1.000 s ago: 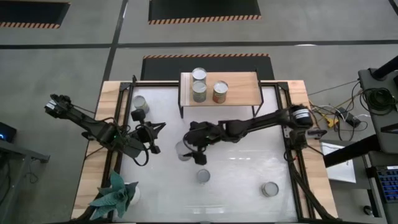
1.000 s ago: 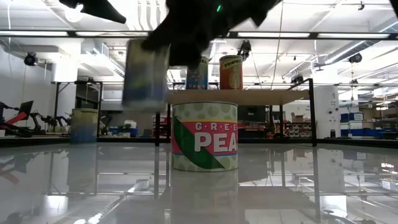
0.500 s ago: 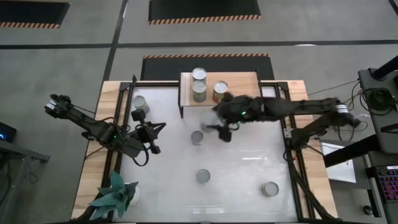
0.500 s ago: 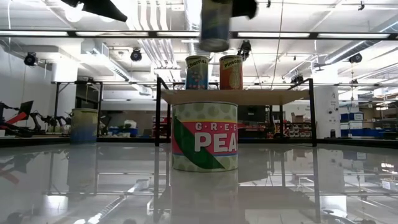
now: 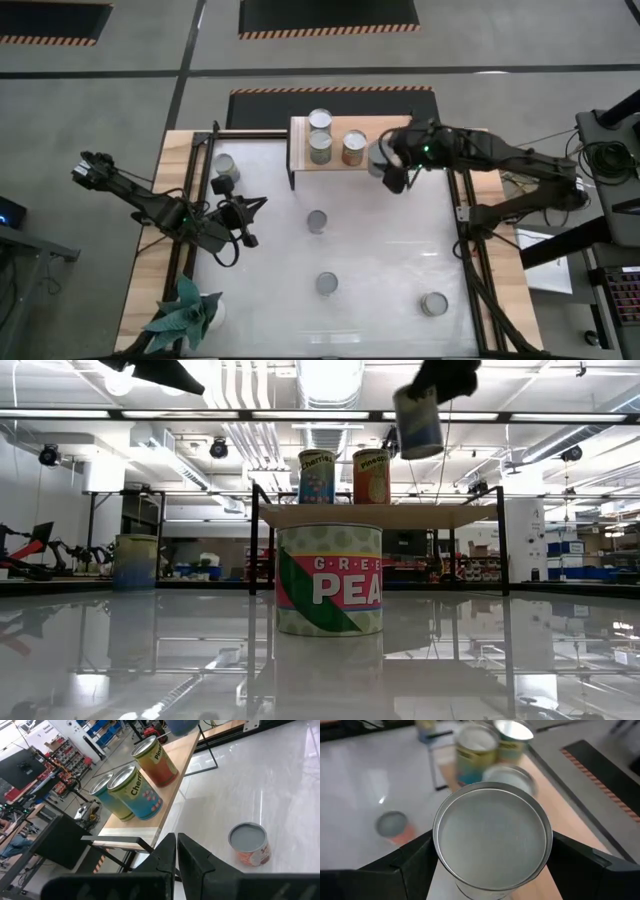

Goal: Pick and place cans onto a shelf
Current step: Put the canned peas on the shelf

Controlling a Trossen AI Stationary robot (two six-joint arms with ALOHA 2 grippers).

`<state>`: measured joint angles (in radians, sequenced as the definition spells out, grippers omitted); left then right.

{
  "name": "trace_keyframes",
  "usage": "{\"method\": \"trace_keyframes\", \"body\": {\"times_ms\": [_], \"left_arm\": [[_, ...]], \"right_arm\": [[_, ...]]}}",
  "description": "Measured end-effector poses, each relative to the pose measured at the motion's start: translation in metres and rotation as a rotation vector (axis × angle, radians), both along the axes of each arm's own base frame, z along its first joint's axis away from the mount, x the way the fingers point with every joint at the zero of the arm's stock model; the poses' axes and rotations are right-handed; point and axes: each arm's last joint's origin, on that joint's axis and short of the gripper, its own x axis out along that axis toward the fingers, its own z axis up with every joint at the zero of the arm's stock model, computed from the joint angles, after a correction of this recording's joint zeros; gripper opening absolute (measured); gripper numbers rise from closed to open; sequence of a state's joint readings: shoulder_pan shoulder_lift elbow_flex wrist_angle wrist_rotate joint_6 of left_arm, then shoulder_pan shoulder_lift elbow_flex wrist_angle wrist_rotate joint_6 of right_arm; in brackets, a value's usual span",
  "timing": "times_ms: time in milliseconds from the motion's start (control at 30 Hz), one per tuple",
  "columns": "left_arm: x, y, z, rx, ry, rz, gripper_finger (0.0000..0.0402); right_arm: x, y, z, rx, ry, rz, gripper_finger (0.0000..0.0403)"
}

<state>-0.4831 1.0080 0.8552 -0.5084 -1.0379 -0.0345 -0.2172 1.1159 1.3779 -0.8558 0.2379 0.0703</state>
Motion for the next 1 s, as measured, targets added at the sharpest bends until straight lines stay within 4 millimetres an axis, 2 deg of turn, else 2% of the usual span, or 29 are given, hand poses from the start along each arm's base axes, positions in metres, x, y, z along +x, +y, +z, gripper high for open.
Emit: {"method": "trace_keyframes", "body": {"times_ms": [133, 300, 500, 767, 1000], "left_arm": [[0.0, 0.0, 0.0, 0.005, 0.004, -0.002, 0.0], [0.0, 0.0, 0.0, 0.006, 0.005, -0.003, 0.0], [0.0, 0.0, 0.0, 0.007, 0.006, -0.003, 0.0], [0.0, 0.0, 0.0, 0.009, 0.008, -0.003, 0.0], [0.0, 0.0, 0.0, 0.016, 0.012, -0.006, 0.0]], "right_arm": [[-0.012, -0.013, -0.003, -0.01, 0.02, -0.055, 0.0312], [-0.024, -0.033, -0.023, -0.021, 0.077, -0.109, 0.0314], [-0.028, -0.066, -0.043, 0.005, -0.004, -0.067, 0.0311], [-0.031, -0.114, -0.064, 0.008, -0.139, -0.005, 0.0312], [-0.02, -0.137, -0.074, 0.008, -0.147, 0.058, 0.0315]]}}
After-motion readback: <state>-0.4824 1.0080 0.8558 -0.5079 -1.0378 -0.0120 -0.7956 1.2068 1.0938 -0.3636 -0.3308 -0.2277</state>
